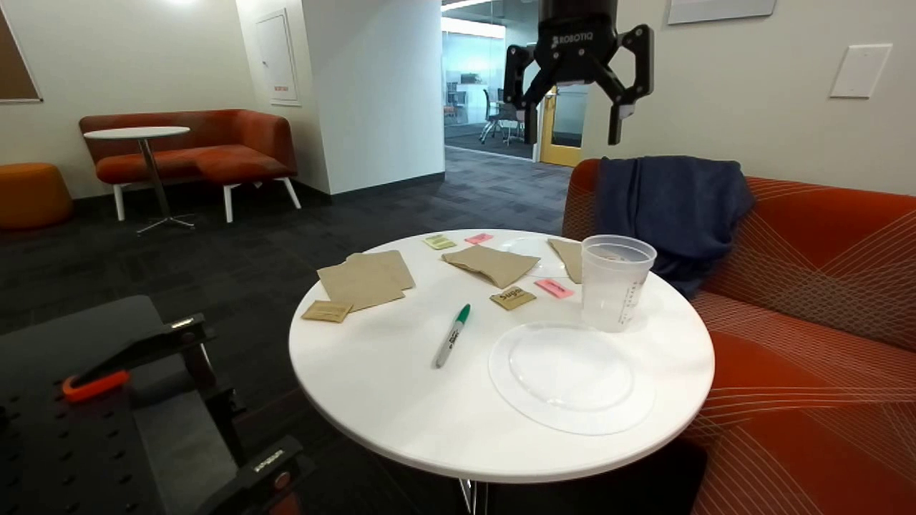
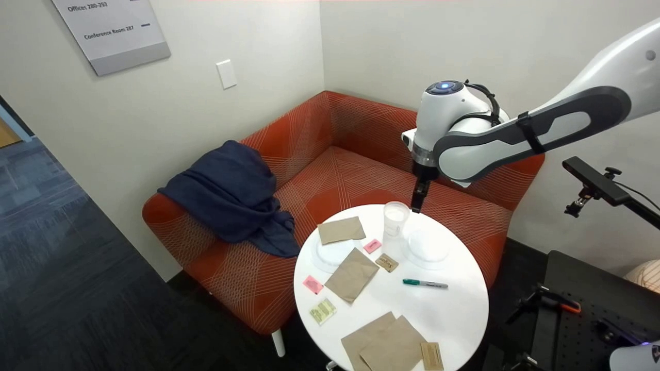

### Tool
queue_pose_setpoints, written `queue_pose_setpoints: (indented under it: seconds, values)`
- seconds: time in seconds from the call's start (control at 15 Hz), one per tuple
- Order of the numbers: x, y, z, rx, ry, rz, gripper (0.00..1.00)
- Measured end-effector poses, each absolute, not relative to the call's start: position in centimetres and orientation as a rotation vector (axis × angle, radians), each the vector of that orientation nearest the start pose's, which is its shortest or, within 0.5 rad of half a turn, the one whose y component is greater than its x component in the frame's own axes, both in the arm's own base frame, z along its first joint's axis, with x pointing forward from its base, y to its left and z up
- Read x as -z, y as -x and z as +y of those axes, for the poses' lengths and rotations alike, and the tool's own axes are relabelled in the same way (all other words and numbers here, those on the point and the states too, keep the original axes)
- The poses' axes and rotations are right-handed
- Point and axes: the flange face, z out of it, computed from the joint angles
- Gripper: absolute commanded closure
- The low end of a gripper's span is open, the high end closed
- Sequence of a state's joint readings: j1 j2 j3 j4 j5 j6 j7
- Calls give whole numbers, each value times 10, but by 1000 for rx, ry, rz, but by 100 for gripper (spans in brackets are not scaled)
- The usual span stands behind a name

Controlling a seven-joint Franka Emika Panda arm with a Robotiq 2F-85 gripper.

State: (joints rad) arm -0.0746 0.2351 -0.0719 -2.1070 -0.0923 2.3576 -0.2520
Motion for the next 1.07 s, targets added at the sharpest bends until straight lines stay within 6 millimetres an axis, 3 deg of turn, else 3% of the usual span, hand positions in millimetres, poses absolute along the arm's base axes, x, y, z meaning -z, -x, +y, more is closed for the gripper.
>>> queue_pose_setpoints:
  seconds: [0.6,1.07]
  values:
    - [-299,-570,-85,-21,3211,-278,0]
    - [-263,-580,-82,39,3211,-298,0]
